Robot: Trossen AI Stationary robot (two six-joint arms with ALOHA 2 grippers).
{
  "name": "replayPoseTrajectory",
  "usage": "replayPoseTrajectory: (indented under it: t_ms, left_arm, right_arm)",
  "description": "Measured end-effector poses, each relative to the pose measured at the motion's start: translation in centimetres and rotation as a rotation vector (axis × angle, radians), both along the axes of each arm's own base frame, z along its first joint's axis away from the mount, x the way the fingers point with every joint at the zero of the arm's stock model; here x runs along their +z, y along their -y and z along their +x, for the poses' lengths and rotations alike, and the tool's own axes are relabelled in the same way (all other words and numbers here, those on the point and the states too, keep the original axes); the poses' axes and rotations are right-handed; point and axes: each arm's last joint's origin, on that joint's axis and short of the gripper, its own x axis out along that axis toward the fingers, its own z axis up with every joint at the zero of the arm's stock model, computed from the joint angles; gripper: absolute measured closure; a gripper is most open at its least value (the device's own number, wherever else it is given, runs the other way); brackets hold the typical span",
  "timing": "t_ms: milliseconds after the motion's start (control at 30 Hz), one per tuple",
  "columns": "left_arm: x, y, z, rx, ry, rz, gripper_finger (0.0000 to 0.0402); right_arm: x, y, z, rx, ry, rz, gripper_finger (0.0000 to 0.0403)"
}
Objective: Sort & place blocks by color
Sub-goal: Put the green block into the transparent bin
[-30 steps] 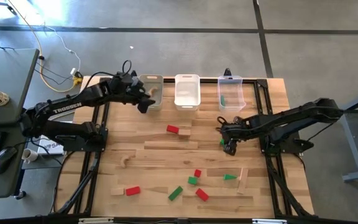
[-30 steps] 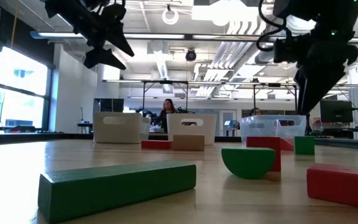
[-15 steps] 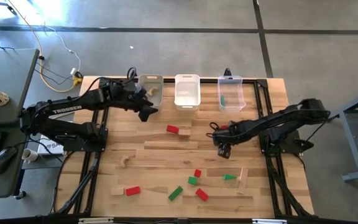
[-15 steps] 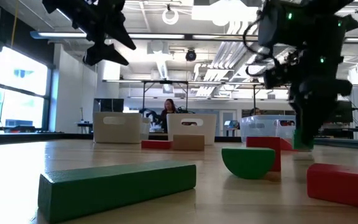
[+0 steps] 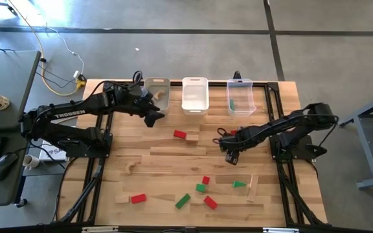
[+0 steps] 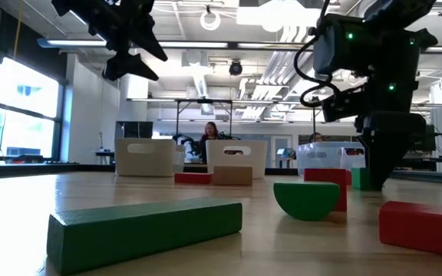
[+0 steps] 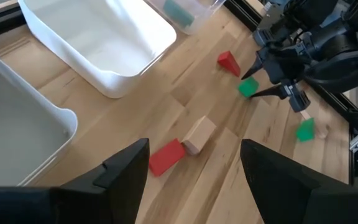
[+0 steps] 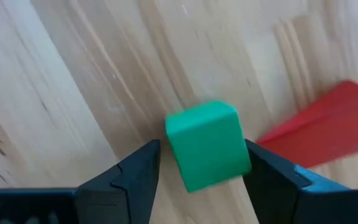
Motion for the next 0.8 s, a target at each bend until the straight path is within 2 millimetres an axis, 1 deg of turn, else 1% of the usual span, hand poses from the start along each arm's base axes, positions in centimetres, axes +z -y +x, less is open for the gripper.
replayPoseTrajectory:
  t_ms: [267,500,600,700,800]
  left_arm:
    - [0.0,0.0,0.0,0.000,0.000,0.000,0.0163]
    - [0.0,0.0,0.0,0.000,0.000,-0.001,0.0163]
    - [0.0,0.0,0.0,0.004,0.002,-0.008,0.0163]
    - [0.0,0.0,0.0,0.005,0.003,-0.010,0.0163]
    - [0.0,0.0,0.0,0.005,0.003,-0.010,0.0163]
  right_arm:
    - [0.1,0.2,-0.3,0.022,-0.023,-0.052,0.0195]
    - [0.1,0.2,-0.6,0.034,-0.067,-0.035,0.0194]
    - [0.8,0.0,-0.6,0.053,-0.110,-0.019,0.0194]
    - [1.9,0.0,-0.3,0.092,-0.143,-0.039,0.0194]
    - [2.6,0.0,0.2,0.150,-0.138,-0.063,0.0194]
